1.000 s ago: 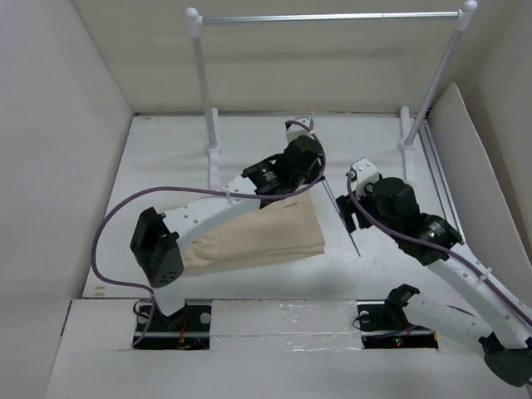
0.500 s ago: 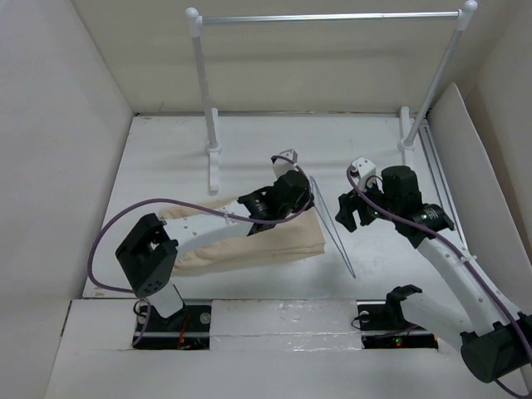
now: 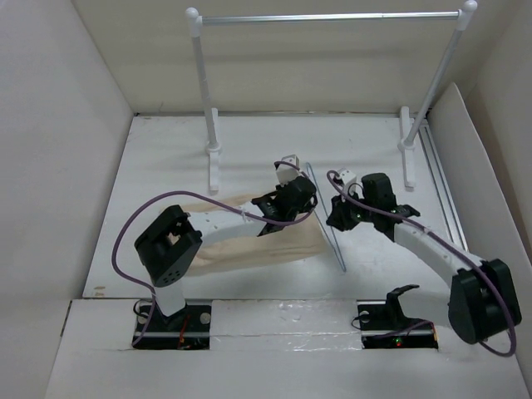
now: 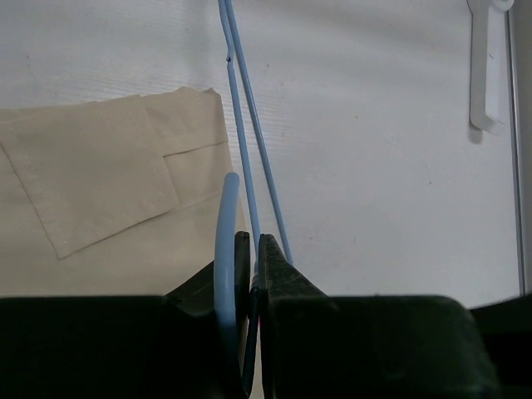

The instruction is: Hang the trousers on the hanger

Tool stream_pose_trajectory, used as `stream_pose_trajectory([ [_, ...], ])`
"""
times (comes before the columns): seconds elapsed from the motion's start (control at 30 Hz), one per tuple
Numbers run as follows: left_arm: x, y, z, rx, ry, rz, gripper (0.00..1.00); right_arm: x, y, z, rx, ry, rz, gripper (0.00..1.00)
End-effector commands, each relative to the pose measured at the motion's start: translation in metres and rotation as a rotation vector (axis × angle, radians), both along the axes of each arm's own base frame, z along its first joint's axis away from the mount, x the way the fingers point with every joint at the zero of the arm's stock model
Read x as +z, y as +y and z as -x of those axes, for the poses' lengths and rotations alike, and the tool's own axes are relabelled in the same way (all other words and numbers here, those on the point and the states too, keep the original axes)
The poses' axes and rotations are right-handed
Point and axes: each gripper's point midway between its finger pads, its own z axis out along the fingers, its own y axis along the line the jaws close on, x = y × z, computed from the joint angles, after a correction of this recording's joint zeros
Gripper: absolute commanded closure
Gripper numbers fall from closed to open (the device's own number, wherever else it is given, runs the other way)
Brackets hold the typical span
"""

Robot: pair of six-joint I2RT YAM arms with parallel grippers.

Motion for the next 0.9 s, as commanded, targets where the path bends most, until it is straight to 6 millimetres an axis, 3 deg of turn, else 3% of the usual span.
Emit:
stream_pose_trajectory([
  [0.0, -0.009, 0.010, 0.000, 0.032, -0.006, -0.037, 1.00, 0.011, 0.028, -0.030, 0.023, -0.093, -0.102, 0.72],
  [0.03, -0.011, 0.011, 0.000, 0.031, -0.002, -0.039, 1.00, 0.009, 0.034, -0.032, 0.031, -0.086, -0.104, 0.53],
  [0.1, -0.014, 0.012, 0.002, 0.027, 0.005, -0.044, 1.00, 0.000, 0.041, -0.041, 0.039, -0.078, -0.106, 0.44],
  [0.27, -0.024, 0.017, 0.008, 0.027, 0.030, -0.052, 1.00, -0.025, 0.043, -0.050, -0.006, -0.025, -0.105, 0.42],
  [0.33, -0.026, 0.018, 0.009, 0.025, 0.035, -0.055, 1.00, -0.042, 0.041, -0.049, -0.027, 0.016, -0.094, 0.42],
  [0.5, -0.030, 0.020, 0.012, 0.015, 0.041, -0.069, 1.00, -0.063, 0.045, -0.047, -0.047, 0.073, -0.124, 0.42],
  [0.6, -0.034, 0.025, 0.014, 0.023, 0.051, -0.090, 1.00, -0.040, 0.038, -0.051, -0.048, 0.023, -0.216, 0.42],
  [0.73, -0.038, 0.032, 0.015, 0.036, 0.056, -0.108, 1.00, -0.004, 0.040, -0.038, 0.119, -0.027, -0.177, 0.21],
  [0.77, -0.037, 0.032, 0.015, 0.037, 0.056, -0.106, 1.00, -0.004, 0.038, -0.025, 0.147, 0.017, -0.164, 0.19],
  [0.83, -0.037, 0.032, 0.016, 0.036, 0.056, -0.104, 1.00, 0.024, 0.037, -0.022, 0.193, -0.053, -0.169, 0.14],
  [0.87, -0.037, 0.031, 0.016, 0.033, 0.058, -0.104, 1.00, 0.027, 0.035, -0.016, 0.200, -0.046, -0.162, 0.12],
])
